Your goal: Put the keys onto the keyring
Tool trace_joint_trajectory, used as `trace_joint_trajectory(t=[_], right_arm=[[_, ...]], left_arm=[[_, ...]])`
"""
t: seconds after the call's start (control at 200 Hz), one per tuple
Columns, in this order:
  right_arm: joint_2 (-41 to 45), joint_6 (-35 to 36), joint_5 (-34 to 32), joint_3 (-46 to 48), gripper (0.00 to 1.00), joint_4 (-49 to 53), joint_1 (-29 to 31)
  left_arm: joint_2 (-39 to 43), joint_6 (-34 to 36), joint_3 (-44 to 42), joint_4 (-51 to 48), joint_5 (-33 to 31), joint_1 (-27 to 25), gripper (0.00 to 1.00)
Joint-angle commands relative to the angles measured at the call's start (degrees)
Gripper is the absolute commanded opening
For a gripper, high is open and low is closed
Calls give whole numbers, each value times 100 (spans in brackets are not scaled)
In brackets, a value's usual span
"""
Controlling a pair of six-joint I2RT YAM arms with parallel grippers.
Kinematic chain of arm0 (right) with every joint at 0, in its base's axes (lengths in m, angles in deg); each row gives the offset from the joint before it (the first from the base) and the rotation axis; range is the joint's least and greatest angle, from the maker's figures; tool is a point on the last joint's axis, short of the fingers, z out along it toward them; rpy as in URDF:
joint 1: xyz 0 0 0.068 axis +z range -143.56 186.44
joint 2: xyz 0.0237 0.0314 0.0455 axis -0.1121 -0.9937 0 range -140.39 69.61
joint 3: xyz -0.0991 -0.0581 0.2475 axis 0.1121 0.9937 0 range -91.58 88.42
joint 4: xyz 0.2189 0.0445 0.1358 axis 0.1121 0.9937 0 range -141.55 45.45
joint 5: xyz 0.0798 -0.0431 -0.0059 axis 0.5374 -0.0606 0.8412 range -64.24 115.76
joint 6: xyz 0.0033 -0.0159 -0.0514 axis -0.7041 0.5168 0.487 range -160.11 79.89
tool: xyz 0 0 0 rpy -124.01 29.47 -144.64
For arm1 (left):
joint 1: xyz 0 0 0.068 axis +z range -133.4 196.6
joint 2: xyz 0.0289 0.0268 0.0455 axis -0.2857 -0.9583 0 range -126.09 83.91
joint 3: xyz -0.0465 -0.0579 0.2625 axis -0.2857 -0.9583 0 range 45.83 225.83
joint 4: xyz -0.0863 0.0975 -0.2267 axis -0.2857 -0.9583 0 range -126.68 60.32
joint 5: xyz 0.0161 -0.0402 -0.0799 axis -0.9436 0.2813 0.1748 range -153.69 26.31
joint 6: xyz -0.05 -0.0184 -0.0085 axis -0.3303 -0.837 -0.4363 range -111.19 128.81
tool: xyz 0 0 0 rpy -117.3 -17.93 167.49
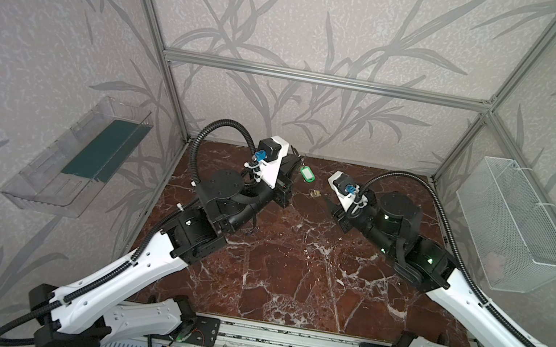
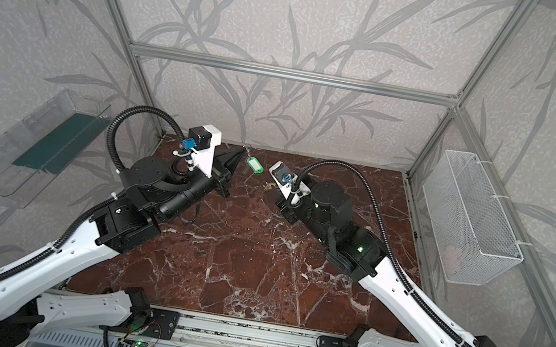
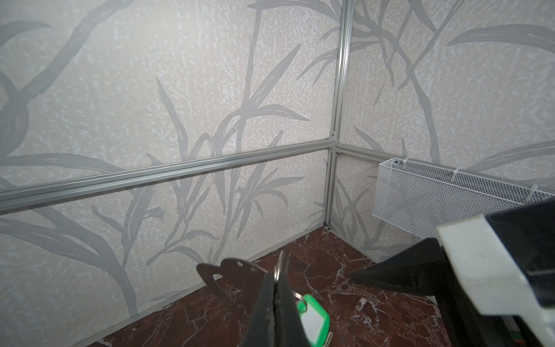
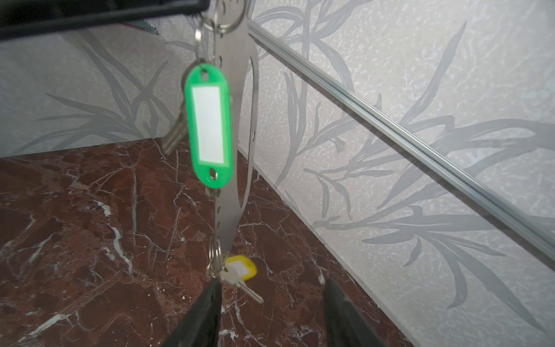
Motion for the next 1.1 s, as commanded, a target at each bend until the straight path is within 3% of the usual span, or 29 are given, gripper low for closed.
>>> trace_joint_trajectory(t=[0.0,0.25,0.625,0.86,1.095], right_arm=[[232,-548,1359,-276,50,191,-377],[231,-832,2645,-595,45,285,-620],[92,-1361,2985,-455,49,-516,-620],[-76,-1271,3194,-656,32,-517,-637],[-82,-1255,3450,-634,25,-444,-646]], left_arm=[[86,83,239,-124,396,-20,0],[184,18,70,-106,655,-24,0],[346,-81,-500,565,1171,-20,0],[452,18,-815,858,1708,-20,0],[604,14,-1100,1253,2140,-20,0]])
